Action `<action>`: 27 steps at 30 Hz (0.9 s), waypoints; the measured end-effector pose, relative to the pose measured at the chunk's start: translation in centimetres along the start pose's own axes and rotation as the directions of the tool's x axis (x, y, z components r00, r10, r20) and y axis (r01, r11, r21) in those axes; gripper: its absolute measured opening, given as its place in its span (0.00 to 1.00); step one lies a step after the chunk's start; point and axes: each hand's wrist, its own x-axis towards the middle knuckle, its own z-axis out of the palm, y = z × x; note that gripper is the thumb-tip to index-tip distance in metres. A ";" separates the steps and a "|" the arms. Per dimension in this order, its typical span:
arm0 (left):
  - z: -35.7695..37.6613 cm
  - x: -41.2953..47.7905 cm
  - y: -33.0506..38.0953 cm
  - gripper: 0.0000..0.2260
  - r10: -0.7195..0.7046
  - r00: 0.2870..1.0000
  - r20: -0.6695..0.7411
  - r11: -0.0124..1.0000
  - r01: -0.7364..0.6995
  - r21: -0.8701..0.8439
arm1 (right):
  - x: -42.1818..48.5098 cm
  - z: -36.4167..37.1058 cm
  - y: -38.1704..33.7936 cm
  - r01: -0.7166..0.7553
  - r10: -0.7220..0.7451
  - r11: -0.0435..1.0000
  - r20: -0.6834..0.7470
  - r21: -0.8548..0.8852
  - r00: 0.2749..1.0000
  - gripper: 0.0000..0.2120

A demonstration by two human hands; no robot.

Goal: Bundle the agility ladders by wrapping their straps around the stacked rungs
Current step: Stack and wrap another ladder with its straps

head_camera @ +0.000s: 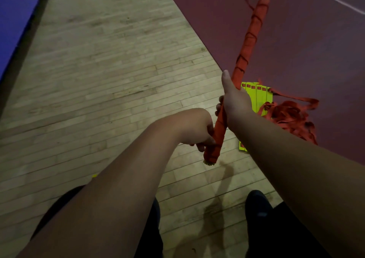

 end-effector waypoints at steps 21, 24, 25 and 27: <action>1.3 -0.5 1.1 0.06 -0.235 0.836 -0.496 0.917 0.359 0.171 | 2.7 -0.6 0.3 -0.308 0.275 0.912 0.152 0.271 0.949 0.16; 2.3 0.1 1.1 0.09 -0.226 0.832 -0.506 0.930 0.339 0.143 | 2.7 -0.7 0.2 -0.334 0.297 0.899 0.164 0.282 0.941 0.13; 2.6 0.3 1.2 0.13 -0.216 0.837 -0.502 0.932 0.330 0.149 | 2.8 -0.7 0.1 -0.329 0.296 0.896 0.153 0.297 0.943 0.15; 2.9 0.5 1.3 0.14 -0.198 0.834 -0.514 0.929 0.327 0.173 | 3.0 -0.5 0.2 -0.311 0.285 0.892 0.126 0.329 0.950 0.20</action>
